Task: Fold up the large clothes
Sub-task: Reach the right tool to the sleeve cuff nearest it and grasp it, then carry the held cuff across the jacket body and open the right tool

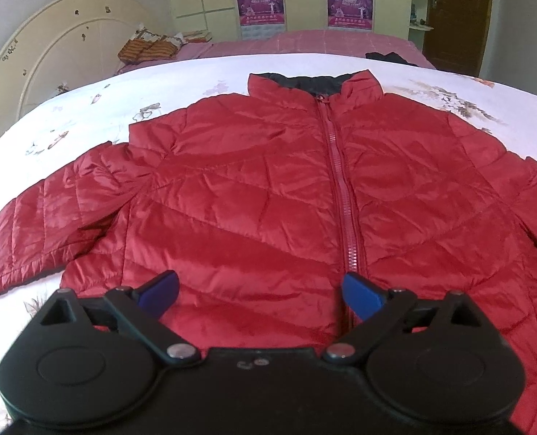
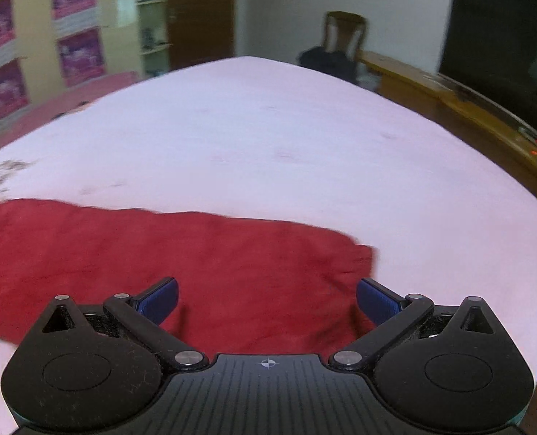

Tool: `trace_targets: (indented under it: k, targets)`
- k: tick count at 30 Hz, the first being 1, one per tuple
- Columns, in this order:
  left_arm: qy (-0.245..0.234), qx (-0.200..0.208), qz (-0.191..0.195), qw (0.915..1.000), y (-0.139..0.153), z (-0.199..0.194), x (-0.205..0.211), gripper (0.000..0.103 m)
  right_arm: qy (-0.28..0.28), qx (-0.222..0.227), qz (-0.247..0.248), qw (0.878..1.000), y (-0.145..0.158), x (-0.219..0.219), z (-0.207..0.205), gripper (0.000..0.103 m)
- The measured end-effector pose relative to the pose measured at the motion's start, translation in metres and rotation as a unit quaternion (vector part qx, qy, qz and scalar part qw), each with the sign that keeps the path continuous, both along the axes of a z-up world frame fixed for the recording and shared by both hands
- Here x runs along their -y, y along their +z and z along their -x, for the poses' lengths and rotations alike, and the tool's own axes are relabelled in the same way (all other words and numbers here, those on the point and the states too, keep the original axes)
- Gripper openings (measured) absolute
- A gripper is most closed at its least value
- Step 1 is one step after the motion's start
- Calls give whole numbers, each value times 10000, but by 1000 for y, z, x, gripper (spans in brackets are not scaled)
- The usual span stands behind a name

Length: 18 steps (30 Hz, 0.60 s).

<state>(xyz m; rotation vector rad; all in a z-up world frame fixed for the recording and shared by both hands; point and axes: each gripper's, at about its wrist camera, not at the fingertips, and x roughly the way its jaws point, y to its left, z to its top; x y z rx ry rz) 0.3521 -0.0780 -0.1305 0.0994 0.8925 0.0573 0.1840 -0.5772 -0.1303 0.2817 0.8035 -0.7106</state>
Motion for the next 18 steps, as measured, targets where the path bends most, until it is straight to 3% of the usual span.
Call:
trace_targets:
  k: [5,11,12,14,15,18]
  targets:
    - [-13,-26,-60,10000,0,-2,3,96,-281,-117,-152,9994,-13,21,11,103]
    - [-60,5,-52,10000,4,0,6,95,-328,157,-608,9975,-20,30,22,102]
    - [-80,14,-49,10000,5,0,7,95,-288,218,-635,9973,-19,30,24,88]
    - [-126,30,-24,9999,7,1,9,94,-265,324,-584,9974,-15,28,27,70]
    - [-140,37,-7,9999,8,1,9,94,-238,401,-643,9968,-13,28,29,54]
    - [-158,53,79,9998,12,2,9,94,-189,685,-963,9928,-8,29,34,23]
